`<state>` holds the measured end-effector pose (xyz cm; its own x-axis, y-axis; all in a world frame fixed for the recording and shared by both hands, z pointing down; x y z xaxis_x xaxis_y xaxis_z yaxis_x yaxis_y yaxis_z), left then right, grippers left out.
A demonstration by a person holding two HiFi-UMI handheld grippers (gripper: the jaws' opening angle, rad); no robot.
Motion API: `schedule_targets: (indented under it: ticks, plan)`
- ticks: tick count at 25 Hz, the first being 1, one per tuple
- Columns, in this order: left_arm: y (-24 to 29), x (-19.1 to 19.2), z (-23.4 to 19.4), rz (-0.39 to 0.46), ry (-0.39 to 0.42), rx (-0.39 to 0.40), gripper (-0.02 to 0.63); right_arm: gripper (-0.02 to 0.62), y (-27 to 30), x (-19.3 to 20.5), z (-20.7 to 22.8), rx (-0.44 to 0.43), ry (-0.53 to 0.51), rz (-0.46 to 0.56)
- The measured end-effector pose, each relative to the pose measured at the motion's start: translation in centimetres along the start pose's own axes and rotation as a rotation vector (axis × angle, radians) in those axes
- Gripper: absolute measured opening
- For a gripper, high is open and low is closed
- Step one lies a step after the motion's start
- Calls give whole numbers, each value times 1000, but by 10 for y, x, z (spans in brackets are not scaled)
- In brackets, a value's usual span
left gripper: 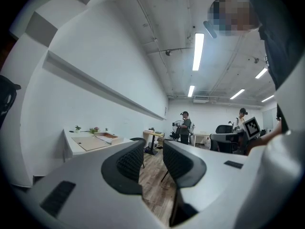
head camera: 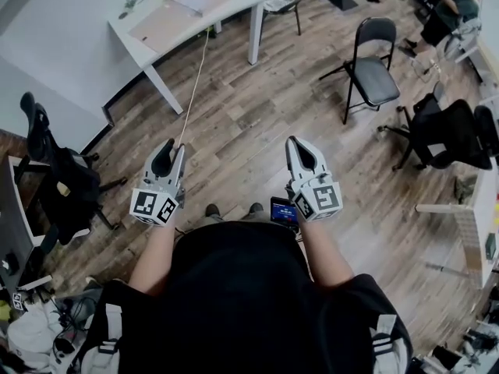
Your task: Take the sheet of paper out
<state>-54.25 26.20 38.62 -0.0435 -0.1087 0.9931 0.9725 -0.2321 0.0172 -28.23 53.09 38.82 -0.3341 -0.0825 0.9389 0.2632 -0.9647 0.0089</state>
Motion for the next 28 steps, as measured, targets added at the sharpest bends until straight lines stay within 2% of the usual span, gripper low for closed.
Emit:
schedule_targets:
  ticks: [7,15,22,28]
  plan:
    - [18,0,34,-12,-9,-16,110,12,-23,-2,40,-16,35,5]
    - [21,6,54,-41,-7,-30,110,12,-33,6,68,-24,82,-2]
    - [41,18,41,-67,-32,-49,110,12,-13,8,89,-6,112,-27]
    - [84,40,-1,-67,-52,-67,110,12,47,8,107,3,100,-61]
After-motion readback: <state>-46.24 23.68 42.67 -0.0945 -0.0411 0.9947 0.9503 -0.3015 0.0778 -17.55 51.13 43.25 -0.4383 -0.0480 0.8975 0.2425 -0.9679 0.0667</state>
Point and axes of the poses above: the fingertips, and each gripper's own axes: y forward along the fingers, z to its right, x out of its underside, the point moved 10 cm from there along -y, backward along the fingers, and after that the axes turned 13 degrees about y, right-handed, at the moved point
